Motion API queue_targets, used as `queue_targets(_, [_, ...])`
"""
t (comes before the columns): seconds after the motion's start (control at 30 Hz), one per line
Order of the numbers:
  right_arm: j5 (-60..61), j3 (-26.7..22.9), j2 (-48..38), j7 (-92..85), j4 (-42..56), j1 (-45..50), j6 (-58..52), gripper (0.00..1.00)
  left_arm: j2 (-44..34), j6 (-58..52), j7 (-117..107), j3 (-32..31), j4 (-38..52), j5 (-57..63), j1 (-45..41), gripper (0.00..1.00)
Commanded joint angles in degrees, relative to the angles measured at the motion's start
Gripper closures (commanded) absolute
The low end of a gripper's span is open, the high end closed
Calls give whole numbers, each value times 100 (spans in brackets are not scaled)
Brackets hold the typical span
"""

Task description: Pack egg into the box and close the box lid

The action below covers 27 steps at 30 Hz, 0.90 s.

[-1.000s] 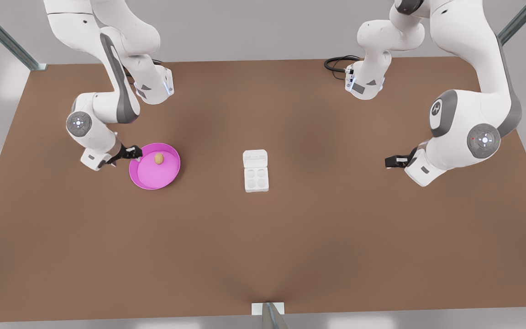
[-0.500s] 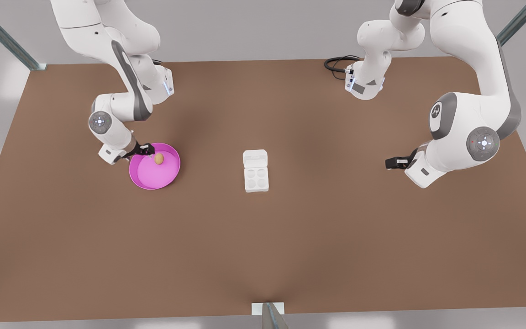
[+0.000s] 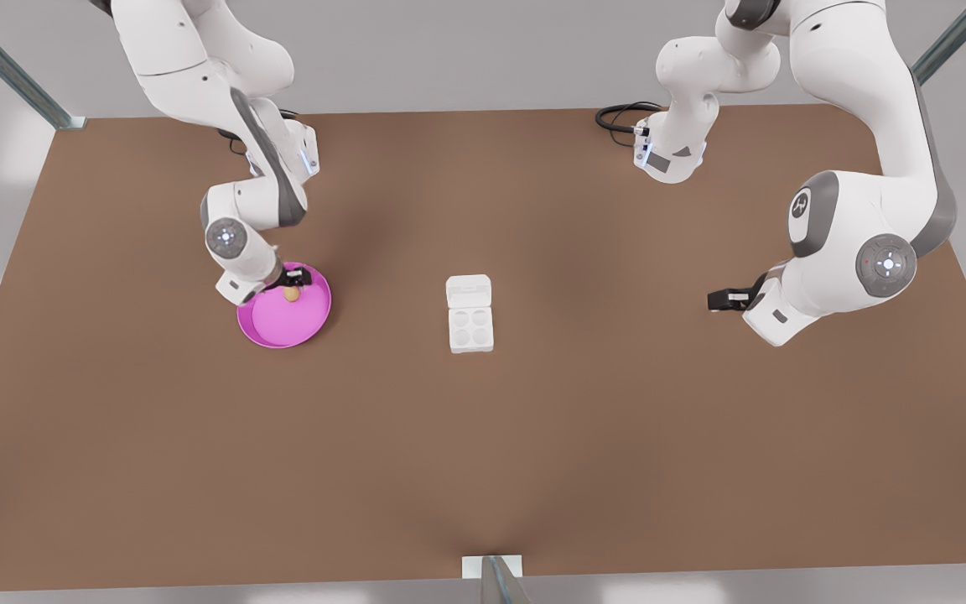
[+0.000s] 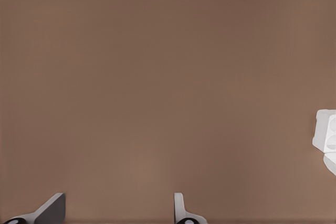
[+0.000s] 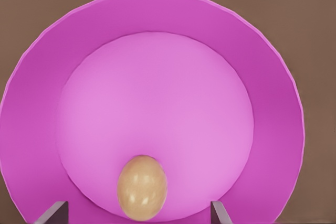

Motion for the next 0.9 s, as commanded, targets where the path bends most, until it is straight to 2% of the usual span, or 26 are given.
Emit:
queue_targets(0.0, [12,0,6,530,2,-47,14,0,12,2,1,-1,3,4,0,0])
queue_targets(0.63, [-5,0,463,468,46,15,199,0,56,2,-8,-1,3,83,-17,0])
queue_targets(0.73, [4,17,560,451,11,24,700,0,56,2,-8,-1,11,92,-17,0])
queue_targets(0.87, [4,43,595,442,-42,32,709,0,56,11,-8,-1,20,92,-17,0])
